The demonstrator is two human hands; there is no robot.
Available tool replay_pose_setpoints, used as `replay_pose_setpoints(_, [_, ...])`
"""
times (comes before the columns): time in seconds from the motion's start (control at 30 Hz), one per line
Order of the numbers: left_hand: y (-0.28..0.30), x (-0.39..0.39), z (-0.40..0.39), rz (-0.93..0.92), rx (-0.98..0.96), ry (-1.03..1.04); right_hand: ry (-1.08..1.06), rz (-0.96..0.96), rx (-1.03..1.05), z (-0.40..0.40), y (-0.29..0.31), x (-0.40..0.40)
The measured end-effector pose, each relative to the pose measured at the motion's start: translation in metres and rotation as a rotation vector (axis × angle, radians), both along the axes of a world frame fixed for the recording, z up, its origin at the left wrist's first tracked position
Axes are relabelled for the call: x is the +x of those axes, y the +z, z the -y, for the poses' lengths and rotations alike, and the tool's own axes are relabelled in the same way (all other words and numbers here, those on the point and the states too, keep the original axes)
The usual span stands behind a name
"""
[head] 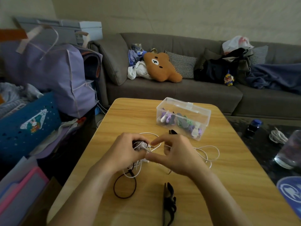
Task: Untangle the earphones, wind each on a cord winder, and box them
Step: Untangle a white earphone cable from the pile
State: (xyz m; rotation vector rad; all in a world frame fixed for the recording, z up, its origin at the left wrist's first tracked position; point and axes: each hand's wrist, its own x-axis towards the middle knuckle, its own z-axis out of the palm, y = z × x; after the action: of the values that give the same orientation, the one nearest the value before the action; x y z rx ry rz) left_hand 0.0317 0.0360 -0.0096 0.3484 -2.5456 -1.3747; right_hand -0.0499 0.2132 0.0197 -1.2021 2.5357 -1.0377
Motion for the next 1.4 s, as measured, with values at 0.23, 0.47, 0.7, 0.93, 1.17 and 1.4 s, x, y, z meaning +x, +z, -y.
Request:
replay_pose_setpoints(0.23, [0.005, 0.0, -0.004, -0.075, 0.149, -0.05, 0.028, -0.012, -0.082, 0.006, -0.011, -0.002])
replay_pose_setpoints(0.47, [0.013, 0.006, 0.003, -0.056, 0.233, -0.114, 0.029, -0.1, -0.135, 0.003, -0.013, -0.001])
replay_pose_setpoints(0.7, [0.014, 0.013, 0.013, 0.071, 0.292, -0.204, 0.095, 0.006, -0.151, 0.001, -0.015, -0.002])
replay_pose_setpoints(0.93, [0.018, 0.014, 0.01, 0.051, 0.317, -0.275, 0.101, 0.184, -0.181, 0.0, -0.013, -0.007])
replay_pose_setpoints(1.17, [0.015, 0.013, 0.013, 0.028, 0.346, -0.22, 0.025, 0.495, -0.344, 0.002, -0.014, -0.006])
replay_pose_setpoints(1.4, [0.015, 0.013, 0.018, 0.01, 0.318, -0.066, -0.061, 0.543, -0.335, -0.01, -0.008, -0.017])
